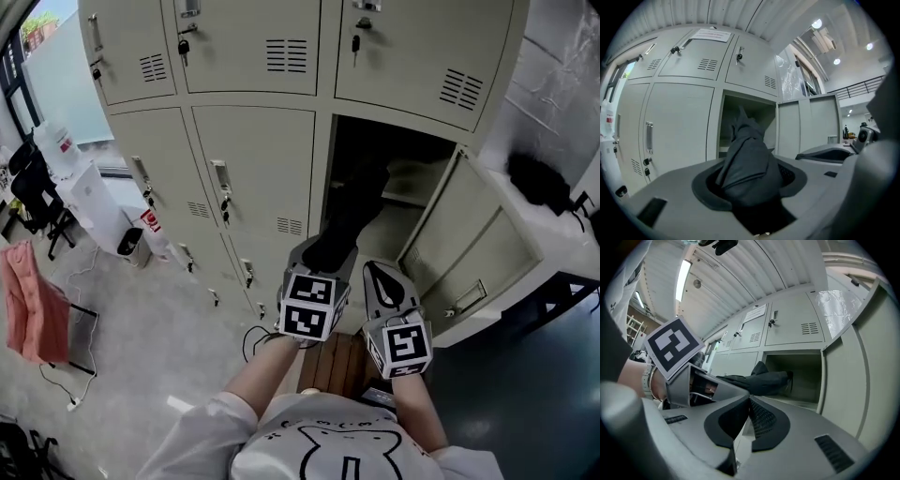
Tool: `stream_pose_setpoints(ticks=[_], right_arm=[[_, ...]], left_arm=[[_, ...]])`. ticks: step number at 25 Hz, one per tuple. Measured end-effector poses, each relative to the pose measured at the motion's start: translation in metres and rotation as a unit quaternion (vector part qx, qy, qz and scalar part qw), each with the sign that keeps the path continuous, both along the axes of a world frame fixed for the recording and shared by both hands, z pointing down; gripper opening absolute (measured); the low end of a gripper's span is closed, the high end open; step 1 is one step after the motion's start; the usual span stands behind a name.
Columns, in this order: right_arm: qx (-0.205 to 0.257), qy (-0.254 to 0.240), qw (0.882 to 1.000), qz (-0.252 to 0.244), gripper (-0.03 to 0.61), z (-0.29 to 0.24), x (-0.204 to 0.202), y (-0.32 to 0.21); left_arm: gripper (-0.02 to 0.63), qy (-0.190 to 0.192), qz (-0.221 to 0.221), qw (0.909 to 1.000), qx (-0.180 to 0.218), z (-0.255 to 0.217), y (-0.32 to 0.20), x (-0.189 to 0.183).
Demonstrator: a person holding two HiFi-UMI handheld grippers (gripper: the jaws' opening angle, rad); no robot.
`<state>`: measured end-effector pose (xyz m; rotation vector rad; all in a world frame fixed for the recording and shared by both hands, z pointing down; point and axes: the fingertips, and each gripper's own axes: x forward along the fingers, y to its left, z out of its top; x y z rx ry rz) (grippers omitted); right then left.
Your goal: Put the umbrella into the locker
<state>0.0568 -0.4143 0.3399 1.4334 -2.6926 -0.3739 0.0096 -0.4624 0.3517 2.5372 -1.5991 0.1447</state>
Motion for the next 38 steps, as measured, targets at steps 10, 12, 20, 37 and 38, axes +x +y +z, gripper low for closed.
stream_pose_setpoints(ticks=[10, 12, 20, 37, 38], right_arm=[[0.002, -0.006, 0.998, 0.066, 0.02, -0.007, 0.024, -0.044], [0.001, -0.011, 0.996, 0.085, 0.02, -0.01, 0.033, -0.052], [-0.01, -0.032, 0.992, 0.126, 0.021, -0.015, 0.052, -0.075], [-0.002, -0.067, 0.993, 0.101, 0.02, -0.024, 0.071, -0.092], [0.0, -0.066, 0.993, 0.099, 0.02, -0.024, 0.072, -0.092]], left_arm=[[0.233, -0.01, 0.015, 0.9997, -0.015, -0.004, -0.062, 0.023], [0.233, -0.015, 0.016, 0.9996, -0.016, -0.006, -0.071, 0.029], [0.233, -0.045, 0.018, 0.9984, -0.029, -0.009, -0.116, 0.046], [0.235, -0.119, 0.004, 0.9881, -0.097, -0.016, -0.209, 0.072], [0.235, -0.126, 0.003, 0.9872, -0.098, -0.015, -0.215, 0.073]])
